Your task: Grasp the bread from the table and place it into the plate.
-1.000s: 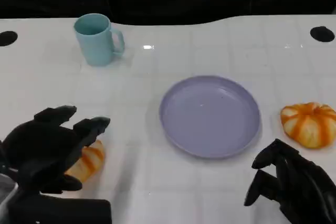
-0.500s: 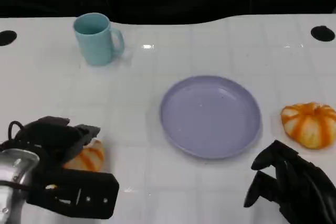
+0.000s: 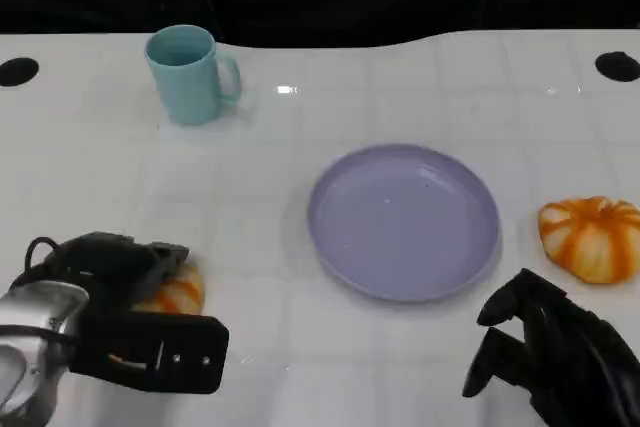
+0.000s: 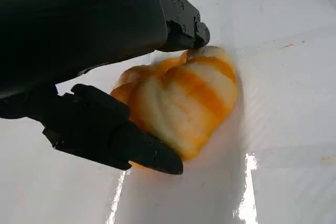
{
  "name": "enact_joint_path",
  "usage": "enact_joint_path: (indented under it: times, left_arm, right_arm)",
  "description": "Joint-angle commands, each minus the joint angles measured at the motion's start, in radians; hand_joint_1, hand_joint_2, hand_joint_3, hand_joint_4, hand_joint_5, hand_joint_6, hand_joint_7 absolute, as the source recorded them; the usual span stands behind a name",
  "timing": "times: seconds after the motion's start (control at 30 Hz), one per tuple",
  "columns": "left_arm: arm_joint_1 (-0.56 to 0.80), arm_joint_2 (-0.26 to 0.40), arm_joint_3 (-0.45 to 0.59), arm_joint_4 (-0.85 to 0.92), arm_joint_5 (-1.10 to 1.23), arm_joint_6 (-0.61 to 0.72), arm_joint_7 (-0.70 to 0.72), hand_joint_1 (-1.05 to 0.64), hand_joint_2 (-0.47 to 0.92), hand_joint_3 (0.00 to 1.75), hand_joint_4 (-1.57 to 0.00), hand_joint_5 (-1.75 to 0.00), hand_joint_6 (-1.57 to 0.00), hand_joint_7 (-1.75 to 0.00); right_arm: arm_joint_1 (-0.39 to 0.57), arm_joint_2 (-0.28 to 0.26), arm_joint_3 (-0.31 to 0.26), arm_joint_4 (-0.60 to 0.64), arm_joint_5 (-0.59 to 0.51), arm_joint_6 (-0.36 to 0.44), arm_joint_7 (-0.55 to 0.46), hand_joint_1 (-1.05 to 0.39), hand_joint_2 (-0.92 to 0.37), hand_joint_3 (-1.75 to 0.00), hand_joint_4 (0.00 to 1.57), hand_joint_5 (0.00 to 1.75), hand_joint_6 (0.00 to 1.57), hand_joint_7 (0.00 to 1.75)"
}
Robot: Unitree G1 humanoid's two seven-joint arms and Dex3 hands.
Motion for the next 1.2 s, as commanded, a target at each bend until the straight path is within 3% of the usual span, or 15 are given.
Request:
enact_joint_path:
  times: [0.03,0.07,0.13,0.17,0.2,0.23,0.3,0.33,0.37,0.4,0.43,0.5,0.57,0.87,1.2]
  left_arm:
    - [-0.009,-0.004,-0.026,0.1,-0.021,-0.023,0.078,-0.39,0.85,0.01,-0.14,-0.1,-0.2,-0.03]
    - [-0.005,-0.009,-0.02,0.121,-0.037,-0.046,0.117,-0.39,0.86,0.01,-0.15,-0.1,-0.21,-0.03]
    - [-0.006,-0.014,-0.01,0.157,-0.07,-0.088,0.185,-0.31,0.9,0.1,-0.35,-0.2,-0.35,-0.08]
    - [-0.009,-0.015,-0.007,0.173,-0.083,-0.106,0.211,-0.28,0.91,0.2,-0.55,-0.45,-0.57,-0.1]
    - [-0.014,-0.016,-0.006,0.19,-0.093,-0.127,0.243,-0.27,0.92,0.24,-0.58,-0.61,-0.66,-0.08]
    - [-0.019,-0.016,-0.006,0.203,-0.101,-0.142,0.267,-0.27,0.92,0.26,-0.64,-0.88,-0.81,-0.1]
    - [-0.026,-0.017,-0.006,0.229,-0.112,-0.17,0.323,-0.26,0.92,0.27,-0.67,-1.04,-0.89,-0.1]
    - [-0.03,-0.018,-0.005,0.241,-0.117,-0.182,0.351,-0.27,0.92,0.27,-0.75,-1.31,-1.02,-0.3]
    - [-0.033,-0.019,-0.005,0.251,-0.121,-0.192,0.373,-0.28,0.92,0.27,-0.78,-1.51,-1.0,-0.62]
    - [-0.034,-0.023,-0.005,0.262,-0.118,-0.197,0.417,-0.28,0.92,0.27,-0.79,-1.57,-0.99,-0.74]
    - [-0.035,-0.026,-0.007,0.271,-0.115,-0.199,0.446,-0.27,0.92,0.38,-0.82,-1.68,-0.8,-1.32]
    - [-0.039,-0.03,-0.009,0.284,-0.117,-0.205,0.483,-0.26,0.92,0.42,-0.85,-1.73,-0.68,-1.63]
    - [-0.042,-0.033,-0.009,0.295,-0.124,-0.219,0.514,-0.26,0.91,0.45,-0.86,-1.74,-0.64,-1.72]
    - [-0.052,-0.044,0.0,0.333,-0.162,-0.274,0.597,-0.25,0.89,0.41,-0.87,-1.75,-0.61,-1.75]
    - [-0.046,-0.048,0.023,0.299,-0.191,-0.298,0.631,-0.23,0.87,0.53,-0.87,-1.75,-0.63,-1.75]
  right_arm:
    - [0.003,-0.007,-0.007,-0.017,0.006,0.001,0.001,-0.53,-0.92,-0.5,0.64,1.75,0.44,1.71]
    - [0.003,-0.006,-0.007,-0.018,0.007,0.001,0.0,-0.53,-0.92,-0.5,0.64,1.75,0.44,1.71]
    - [0.003,-0.005,-0.006,-0.018,0.004,-0.002,-0.002,-0.53,-0.92,-0.5,0.64,1.75,0.44,1.7]
    - [0.003,-0.005,-0.006,-0.018,0.004,-0.002,-0.002,-0.53,-0.92,-0.5,0.64,1.75,0.44,1.71]
    - [0.003,-0.005,-0.005,-0.018,0.003,-0.002,-0.003,-0.53,-0.92,-0.5,0.64,1.75,0.44,1.71]
    - [0.004,-0.005,-0.005,-0.018,0.003,-0.002,-0.003,-0.53,-0.92,-0.5,0.64,1.75,0.44,1.71]
    - [0.003,-0.005,-0.005,-0.019,0.005,-0.001,-0.001,-0.53,-0.92,-0.5,0.64,1.75,0.44,1.71]
    - [0.003,-0.006,-0.005,-0.019,0.006,0.0,0.001,-0.53,-0.92,-0.5,0.64,1.75,0.44,1.71]
    - [0.003,-0.006,-0.005,-0.02,0.007,0.001,0.002,-0.53,-0.92,-0.51,0.64,1.75,0.44,1.72]
    - [0.002,-0.008,-0.004,-0.018,0.003,-0.003,0.003,-0.53,-0.92,-0.51,0.64,1.75,0.44,1.72]
    - [0.001,-0.01,-0.003,-0.017,-0.001,-0.007,0.003,-0.53,-0.92,-0.52,0.64,1.75,0.44,1.72]
    - [0.0,-0.008,-0.004,-0.016,-0.001,-0.004,-0.001,-0.53,-0.92,-0.52,0.65,1.75,0.44,1.72]
    - [0.001,-0.006,-0.006,-0.017,0.003,0.001,-0.004,-0.53,-0.92,-0.49,0.65,1.75,0.45,1.71]
    - [-0.001,-0.004,-0.007,-0.012,0.012,0.003,-0.002,-0.53,-0.92,-0.48,0.63,1.75,0.44,1.7]
    - [0.0,-0.005,0.001,-0.005,0.001,-0.005,-0.004,-0.54,-0.92,-0.51,0.63,1.75,0.44,1.7]
